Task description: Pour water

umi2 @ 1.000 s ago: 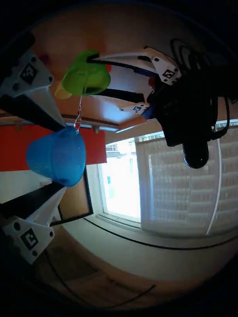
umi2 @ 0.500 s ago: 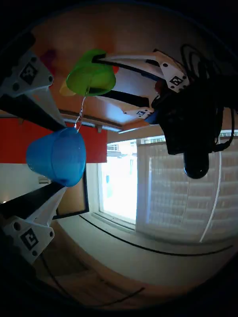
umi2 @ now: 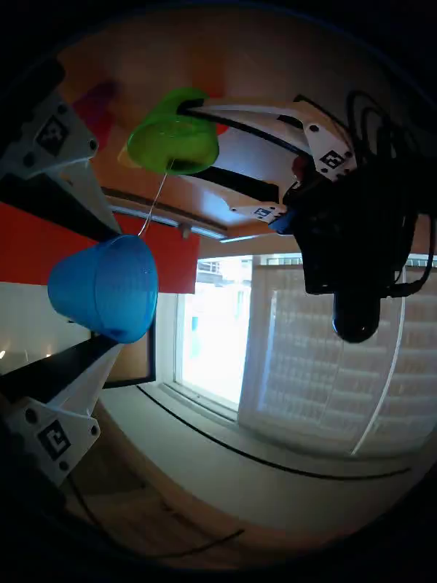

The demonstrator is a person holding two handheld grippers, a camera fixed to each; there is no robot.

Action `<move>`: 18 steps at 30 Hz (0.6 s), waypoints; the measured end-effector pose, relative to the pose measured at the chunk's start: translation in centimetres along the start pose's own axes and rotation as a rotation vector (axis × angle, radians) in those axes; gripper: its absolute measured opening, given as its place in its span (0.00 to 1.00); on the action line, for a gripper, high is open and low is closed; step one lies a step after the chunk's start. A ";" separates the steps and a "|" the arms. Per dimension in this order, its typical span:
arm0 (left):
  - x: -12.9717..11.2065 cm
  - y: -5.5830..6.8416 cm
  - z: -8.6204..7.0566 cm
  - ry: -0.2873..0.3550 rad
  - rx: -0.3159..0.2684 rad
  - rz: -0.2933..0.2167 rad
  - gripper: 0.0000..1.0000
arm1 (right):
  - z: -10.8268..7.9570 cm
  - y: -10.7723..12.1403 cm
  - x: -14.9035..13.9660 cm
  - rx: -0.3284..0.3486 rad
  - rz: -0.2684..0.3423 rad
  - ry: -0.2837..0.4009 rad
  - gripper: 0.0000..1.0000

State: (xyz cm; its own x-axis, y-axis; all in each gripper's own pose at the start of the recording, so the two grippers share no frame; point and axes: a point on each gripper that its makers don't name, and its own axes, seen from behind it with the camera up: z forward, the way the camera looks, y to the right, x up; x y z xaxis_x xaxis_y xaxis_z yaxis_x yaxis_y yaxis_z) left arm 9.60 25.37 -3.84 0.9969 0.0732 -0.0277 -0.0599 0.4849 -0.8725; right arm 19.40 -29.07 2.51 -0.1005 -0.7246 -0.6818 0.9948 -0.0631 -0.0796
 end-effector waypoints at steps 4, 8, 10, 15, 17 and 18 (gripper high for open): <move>0.0 0.1 0.0 0.001 -0.001 -0.001 0.88 | 0.0 0.0 0.1 -0.002 -0.011 0.001 0.89; 0.0 0.1 -0.1 0.002 -0.001 -0.002 0.87 | 0.0 0.2 0.3 -0.007 -0.020 0.003 0.89; 0.0 0.1 -0.1 0.002 0.000 -0.001 0.87 | 0.0 0.3 0.3 -0.009 -0.023 0.003 0.89; 0.0 0.1 -0.1 0.002 0.000 -0.002 0.87 | -0.1 0.1 0.3 -0.009 0.004 0.005 0.89; 0.0 0.2 0.0 0.002 0.000 -0.001 0.88 | -0.2 -0.1 0.3 -0.007 0.030 0.008 0.89; 0.0 0.2 0.0 0.001 0.000 -0.001 0.88 | -0.3 -0.2 0.2 -0.006 0.044 0.009 0.89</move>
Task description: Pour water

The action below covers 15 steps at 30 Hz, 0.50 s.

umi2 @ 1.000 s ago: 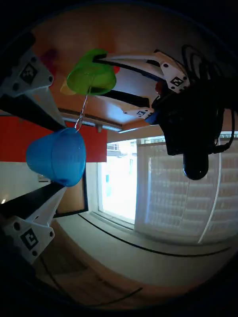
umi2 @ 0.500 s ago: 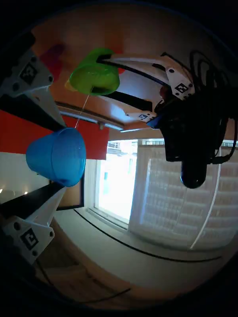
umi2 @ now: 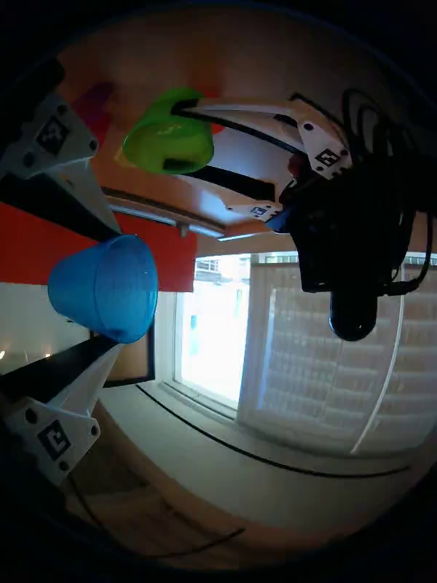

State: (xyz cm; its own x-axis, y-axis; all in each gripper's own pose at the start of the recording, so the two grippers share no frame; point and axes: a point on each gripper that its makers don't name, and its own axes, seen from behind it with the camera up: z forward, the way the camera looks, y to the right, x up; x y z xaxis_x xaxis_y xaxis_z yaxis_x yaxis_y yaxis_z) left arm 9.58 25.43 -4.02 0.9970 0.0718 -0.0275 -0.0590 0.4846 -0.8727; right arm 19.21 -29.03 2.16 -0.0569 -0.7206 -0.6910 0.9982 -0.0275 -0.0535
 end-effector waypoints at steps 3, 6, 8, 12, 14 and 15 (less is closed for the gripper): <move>-0.1 0.0 0.0 -0.003 0.001 0.001 0.87 | -0.2 -0.4 -0.2 0.008 0.051 0.000 0.89; -0.1 -0.1 0.0 -0.008 0.001 -0.001 0.88 | -0.4 -0.9 -0.5 0.020 0.114 -0.002 0.89; -0.2 -0.1 0.0 -0.012 0.000 -0.004 0.88 | -0.5 -1.4 -0.8 0.030 0.174 -0.007 0.89; -0.3 -0.1 0.0 -0.018 -0.001 -0.005 0.87 | -0.8 -2.6 -1.5 0.049 0.313 -0.016 0.89; -0.4 -0.2 0.0 -0.023 -0.002 -0.004 0.87 | -1.1 -3.3 -1.7 0.061 0.393 -0.021 0.89; -0.5 -0.2 0.0 -0.026 -0.002 -0.003 0.88 | -1.3 -3.6 -1.7 0.065 0.430 -0.023 0.89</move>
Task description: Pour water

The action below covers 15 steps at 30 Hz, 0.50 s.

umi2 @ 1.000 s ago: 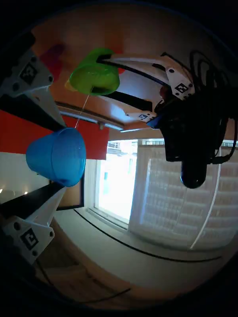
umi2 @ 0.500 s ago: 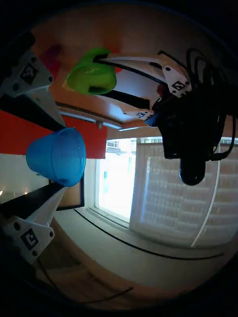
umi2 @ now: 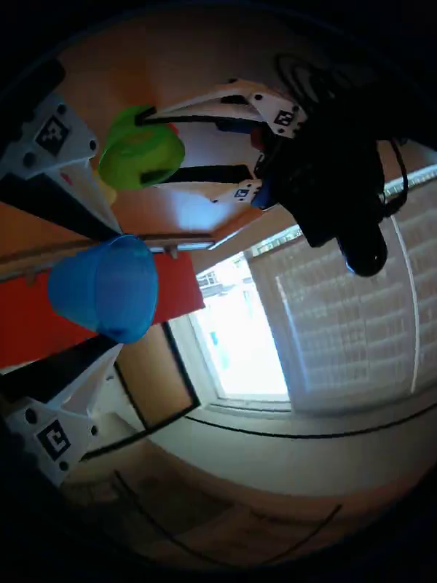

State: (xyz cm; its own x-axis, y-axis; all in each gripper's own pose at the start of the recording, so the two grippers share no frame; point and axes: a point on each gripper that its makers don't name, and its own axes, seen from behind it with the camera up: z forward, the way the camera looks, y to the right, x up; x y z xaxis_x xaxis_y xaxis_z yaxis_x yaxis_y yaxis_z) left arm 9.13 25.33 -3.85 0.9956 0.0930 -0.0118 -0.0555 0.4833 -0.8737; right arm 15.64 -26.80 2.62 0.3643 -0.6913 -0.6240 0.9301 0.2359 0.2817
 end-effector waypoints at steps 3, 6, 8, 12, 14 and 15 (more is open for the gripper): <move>-0.2 -0.1 0.0 -0.011 0.002 0.002 0.88 | -0.4 -0.6 -0.6 0.008 0.119 -0.004 0.89; -0.4 -0.1 0.1 -0.021 0.003 0.001 0.88 | -0.9 -1.3 -1.3 0.019 0.242 -0.015 0.89; -0.5 -0.1 0.1 -0.027 0.002 0.000 0.88 | -1.1 -2.0 -2.0 0.031 0.334 -0.028 0.89; -0.8 -0.1 0.1 -0.042 -0.001 -0.002 0.87 | -1.6 -3.7 -3.2 0.075 0.522 -0.054 0.89; -1.0 -0.1 0.1 -0.050 0.000 0.000 0.88 | -1.8 -4.5 -3.5 0.101 0.613 -0.060 0.89; -1.1 -0.1 0.1 -0.055 0.000 0.000 0.88 | -1.9 -4.9 -3.6 0.114 0.651 -0.061 0.89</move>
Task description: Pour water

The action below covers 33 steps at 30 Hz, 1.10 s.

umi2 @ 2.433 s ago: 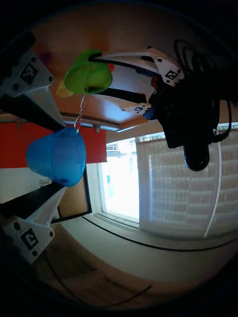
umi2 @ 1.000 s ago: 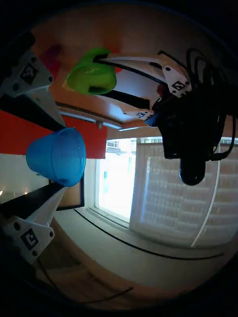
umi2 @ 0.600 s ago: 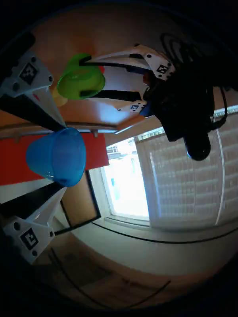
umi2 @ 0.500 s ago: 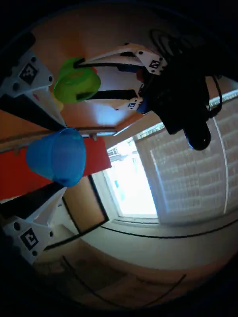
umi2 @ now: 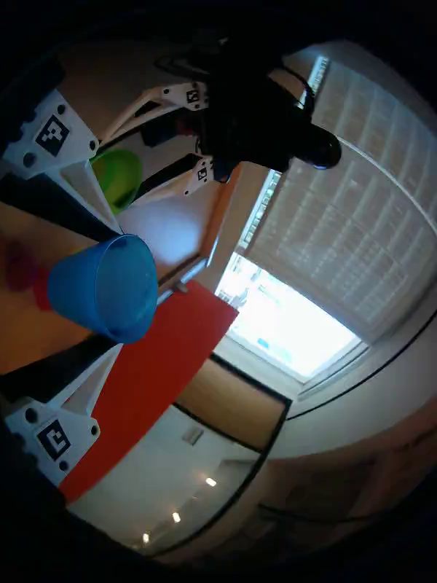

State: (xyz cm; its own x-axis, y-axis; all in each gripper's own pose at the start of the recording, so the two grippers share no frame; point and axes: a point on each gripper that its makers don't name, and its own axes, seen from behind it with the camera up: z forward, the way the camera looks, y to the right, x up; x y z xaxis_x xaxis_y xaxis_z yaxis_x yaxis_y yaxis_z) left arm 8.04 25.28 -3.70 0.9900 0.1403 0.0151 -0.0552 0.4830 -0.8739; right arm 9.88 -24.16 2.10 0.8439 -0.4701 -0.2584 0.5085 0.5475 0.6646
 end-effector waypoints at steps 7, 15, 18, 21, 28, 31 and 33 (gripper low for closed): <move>-0.7 0.1 0.2 -0.031 -0.009 -0.003 0.88 | -0.3 -1.4 -1.8 0.079 0.195 -0.032 0.89; -2.1 0.1 0.5 -0.083 -0.019 0.005 0.88 | -0.6 -1.6 -4.7 0.117 0.320 -0.101 0.89; -3.0 0.3 0.6 -0.113 -0.026 0.009 0.88 | -0.6 -2.1 -5.9 0.143 0.346 -0.134 0.89; -3.8 0.5 0.8 -0.142 -0.035 0.014 0.88 | -0.5 -2.5 -7.3 0.157 0.358 -0.166 0.89; -5.6 0.7 1.2 -0.203 -0.054 0.017 0.87 | -0.3 -3.4 -9.6 0.187 0.372 -0.224 0.89; -6.3 0.7 1.5 -0.227 -0.057 0.016 0.87 | -0.2 -3.8 -10.4 0.201 0.376 -0.240 0.89; -6.8 0.6 1.6 -0.242 -0.059 0.012 0.87 | -0.1 -4.1 -10.8 0.208 0.379 -0.249 0.89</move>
State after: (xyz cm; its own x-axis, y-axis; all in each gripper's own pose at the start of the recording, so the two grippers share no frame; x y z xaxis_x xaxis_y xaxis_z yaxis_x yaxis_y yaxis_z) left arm 1.06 25.98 -3.52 0.9289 0.3522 0.1144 -0.0518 0.4295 -0.9016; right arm -1.29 -21.24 2.12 0.8835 -0.4298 0.1863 0.1081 0.5739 0.8117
